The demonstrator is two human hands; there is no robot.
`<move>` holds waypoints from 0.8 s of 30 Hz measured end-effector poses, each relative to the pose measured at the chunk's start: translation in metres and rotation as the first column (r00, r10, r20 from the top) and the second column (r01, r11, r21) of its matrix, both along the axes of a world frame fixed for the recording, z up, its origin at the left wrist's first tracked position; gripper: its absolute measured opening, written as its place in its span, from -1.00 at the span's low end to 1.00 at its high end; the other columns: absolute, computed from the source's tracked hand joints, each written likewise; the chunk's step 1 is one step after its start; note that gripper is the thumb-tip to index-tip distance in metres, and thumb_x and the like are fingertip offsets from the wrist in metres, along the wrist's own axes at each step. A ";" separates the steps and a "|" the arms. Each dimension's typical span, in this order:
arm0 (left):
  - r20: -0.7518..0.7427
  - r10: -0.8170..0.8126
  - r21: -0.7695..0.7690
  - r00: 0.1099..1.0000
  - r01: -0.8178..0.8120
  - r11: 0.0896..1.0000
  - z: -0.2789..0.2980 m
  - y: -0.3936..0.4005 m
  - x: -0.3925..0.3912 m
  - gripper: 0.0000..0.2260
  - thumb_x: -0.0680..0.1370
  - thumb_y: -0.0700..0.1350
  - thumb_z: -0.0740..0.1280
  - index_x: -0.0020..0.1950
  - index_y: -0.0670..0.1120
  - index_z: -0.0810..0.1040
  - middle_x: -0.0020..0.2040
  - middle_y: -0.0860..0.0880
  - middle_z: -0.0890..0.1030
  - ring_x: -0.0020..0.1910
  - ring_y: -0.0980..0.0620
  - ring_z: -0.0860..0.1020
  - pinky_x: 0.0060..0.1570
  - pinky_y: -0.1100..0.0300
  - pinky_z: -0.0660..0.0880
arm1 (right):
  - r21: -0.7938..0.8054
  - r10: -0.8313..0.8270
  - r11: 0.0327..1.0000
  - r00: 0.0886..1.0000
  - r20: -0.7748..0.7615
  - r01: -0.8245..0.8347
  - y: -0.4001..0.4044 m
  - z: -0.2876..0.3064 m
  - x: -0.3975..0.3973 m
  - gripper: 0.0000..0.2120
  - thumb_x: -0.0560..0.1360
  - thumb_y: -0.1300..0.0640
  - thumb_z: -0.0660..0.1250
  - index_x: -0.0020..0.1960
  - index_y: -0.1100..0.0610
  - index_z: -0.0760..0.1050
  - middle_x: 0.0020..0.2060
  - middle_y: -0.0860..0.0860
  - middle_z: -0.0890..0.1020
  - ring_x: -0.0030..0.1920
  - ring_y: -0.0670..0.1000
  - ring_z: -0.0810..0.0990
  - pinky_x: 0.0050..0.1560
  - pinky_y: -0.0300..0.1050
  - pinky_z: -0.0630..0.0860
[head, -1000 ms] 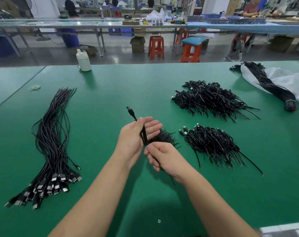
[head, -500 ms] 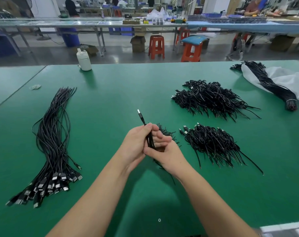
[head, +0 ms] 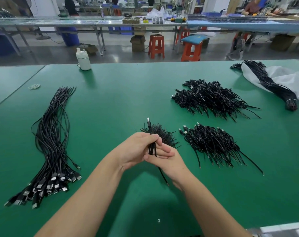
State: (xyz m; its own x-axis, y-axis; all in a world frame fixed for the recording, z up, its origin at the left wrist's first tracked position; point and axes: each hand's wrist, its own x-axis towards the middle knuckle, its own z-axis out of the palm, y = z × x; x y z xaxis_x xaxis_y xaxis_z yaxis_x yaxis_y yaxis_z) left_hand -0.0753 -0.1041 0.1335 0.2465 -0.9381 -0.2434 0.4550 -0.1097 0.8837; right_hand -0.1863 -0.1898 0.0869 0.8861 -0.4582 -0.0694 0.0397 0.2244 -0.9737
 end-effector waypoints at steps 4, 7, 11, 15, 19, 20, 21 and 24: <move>0.068 -0.029 0.068 0.997 0.024 0.997 -0.002 0.004 0.003 -0.70 0.68 -0.17 0.14 -0.17 -0.23 0.54 0.02 -0.32 0.67 0.07 -0.26 0.65 0.03 -0.03 0.63 | -0.107 -0.005 0.994 0.997 -0.074 -0.003 -0.001 -0.005 -0.006 -0.68 0.42 0.29 0.51 0.08 0.40 0.51 -0.18 0.11 0.59 -0.23 -0.09 0.47 -0.25 -0.34 0.42; 0.342 -0.012 0.170 0.940 -0.049 0.984 -0.006 0.007 0.004 -0.63 0.68 -0.13 0.16 -0.23 -0.12 0.64 -0.02 -0.25 0.70 0.02 -0.16 0.65 0.15 -0.03 0.58 | -0.297 -0.072 0.955 0.987 -0.146 0.025 -0.007 -0.006 -0.007 -0.81 0.44 0.23 0.50 -0.13 0.23 0.49 -0.36 -0.10 0.48 -0.35 -0.15 0.36 -0.32 -0.30 0.32; 0.829 -0.113 0.292 0.547 -0.252 0.922 -0.013 0.005 0.004 -0.67 0.66 -0.05 0.17 -0.18 -0.10 0.64 -0.13 -0.26 0.66 -0.17 -0.15 0.61 0.04 -0.08 0.56 | -0.816 -0.202 0.569 0.946 -0.254 -0.098 -0.014 -0.009 -0.010 -0.83 0.56 0.03 0.34 -0.10 0.00 0.35 -0.20 -0.10 0.42 -0.23 -0.06 0.43 -0.18 -0.09 0.40; 0.918 -0.204 0.317 0.342 -0.319 0.893 -0.017 0.004 -0.004 -0.68 0.67 0.04 0.10 -0.22 -0.05 0.41 -0.30 -0.01 0.52 -0.23 -0.10 0.52 -0.20 0.10 0.39 | -0.883 -0.203 0.371 0.903 -0.379 -0.287 -0.012 -0.011 -0.011 -0.80 0.66 -0.06 0.08 -0.06 0.02 0.19 -0.16 -0.06 0.35 -0.20 0.13 0.48 -0.22 0.00 0.33; 0.911 -0.114 0.237 0.396 -0.276 0.932 -0.017 0.004 -0.001 -0.79 0.60 0.12 0.25 -0.06 0.02 0.55 -0.27 0.09 0.58 -0.30 0.23 0.48 -0.29 0.35 0.35 | -0.898 -0.194 0.325 0.908 -0.371 -0.297 -0.011 -0.009 -0.011 -0.80 0.68 -0.02 -0.01 0.10 0.07 0.29 -0.05 0.03 0.47 -0.11 0.20 0.55 -0.15 0.06 0.44; 0.920 -0.086 0.209 0.382 -0.293 0.933 -0.018 0.003 0.000 -0.77 0.56 0.14 0.29 -0.09 0.00 0.57 -0.32 0.09 0.56 -0.37 0.23 0.45 -0.33 0.37 0.36 | -0.899 -0.196 0.321 0.908 -0.371 -0.298 -0.010 -0.008 -0.010 -0.79 0.68 -0.01 -0.01 0.15 0.08 0.30 -0.04 0.04 0.48 -0.10 0.20 0.56 -0.15 0.04 0.43; 0.928 -0.064 0.190 0.366 -0.318 0.929 -0.019 0.001 0.002 -0.74 0.54 0.14 0.32 -0.14 -0.04 0.59 -0.37 0.08 0.55 -0.41 0.21 0.43 -0.36 0.35 0.37 | -0.902 -0.202 0.312 0.906 -0.371 -0.300 -0.010 -0.007 -0.010 -0.78 0.68 -0.01 -0.01 0.18 0.09 0.31 -0.04 0.03 0.47 -0.09 0.21 0.56 -0.16 0.03 0.42; 0.942 -0.059 0.184 0.329 -0.361 0.914 -0.020 -0.005 0.004 -0.81 0.52 0.05 0.33 -0.22 -0.03 0.57 -0.43 0.09 0.52 -0.46 0.21 0.43 -0.42 0.32 0.31 | -0.898 -0.216 0.296 0.893 -0.395 -0.325 -0.010 -0.005 -0.008 -0.77 0.67 0.00 0.04 0.20 0.10 0.34 0.00 0.03 0.49 -0.06 0.20 0.57 -0.12 0.06 0.46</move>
